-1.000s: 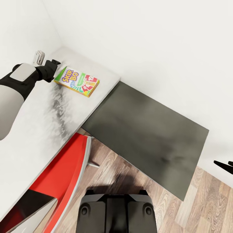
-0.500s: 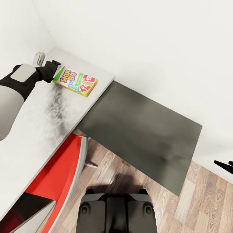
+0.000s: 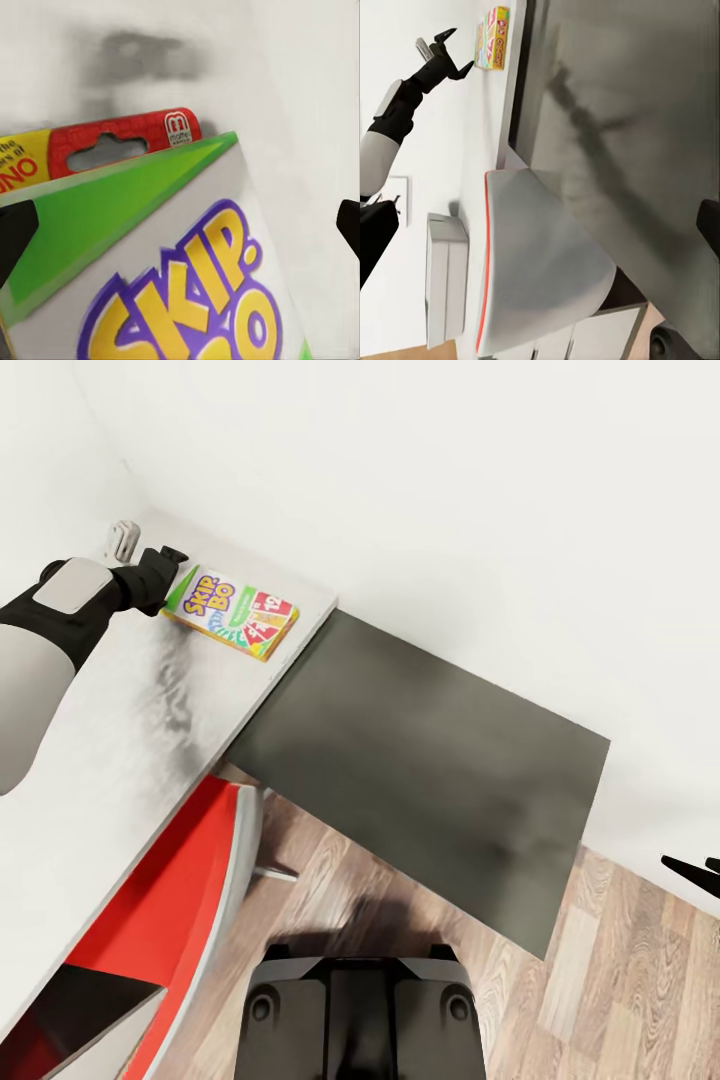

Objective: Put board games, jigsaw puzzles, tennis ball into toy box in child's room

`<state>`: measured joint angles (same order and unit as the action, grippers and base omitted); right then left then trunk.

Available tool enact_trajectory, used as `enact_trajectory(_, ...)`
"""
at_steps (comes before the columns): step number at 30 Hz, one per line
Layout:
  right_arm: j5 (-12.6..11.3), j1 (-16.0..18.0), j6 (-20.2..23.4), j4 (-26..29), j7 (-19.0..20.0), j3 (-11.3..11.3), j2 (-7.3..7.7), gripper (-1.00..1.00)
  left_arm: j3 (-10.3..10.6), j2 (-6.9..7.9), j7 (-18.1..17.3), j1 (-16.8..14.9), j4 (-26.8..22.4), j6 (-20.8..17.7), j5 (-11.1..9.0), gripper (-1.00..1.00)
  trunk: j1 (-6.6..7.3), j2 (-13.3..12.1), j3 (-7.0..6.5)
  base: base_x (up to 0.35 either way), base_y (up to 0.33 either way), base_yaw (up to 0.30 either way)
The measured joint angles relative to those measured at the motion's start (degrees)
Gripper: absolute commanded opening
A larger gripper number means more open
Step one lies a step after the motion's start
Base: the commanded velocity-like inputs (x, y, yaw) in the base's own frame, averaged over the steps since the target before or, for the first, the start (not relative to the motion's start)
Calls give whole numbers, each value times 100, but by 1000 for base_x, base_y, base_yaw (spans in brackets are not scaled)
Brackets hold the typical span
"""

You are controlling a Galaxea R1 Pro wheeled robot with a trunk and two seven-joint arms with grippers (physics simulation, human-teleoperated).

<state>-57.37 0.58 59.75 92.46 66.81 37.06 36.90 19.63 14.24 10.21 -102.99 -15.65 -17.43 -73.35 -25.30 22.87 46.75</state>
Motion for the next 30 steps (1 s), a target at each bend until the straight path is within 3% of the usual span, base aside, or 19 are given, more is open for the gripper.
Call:
enact_trajectory(17,0,0,0,0,-1,-19,0,100,1,-5,1,0,1,0,5,100,26,0,29,0,0,-237)
enact_trajectory(30,1,0,1,1,10,9,-6,100,-15,0,-21,3,-3,-2,-51,100,38,-1,43,0,0,-65)
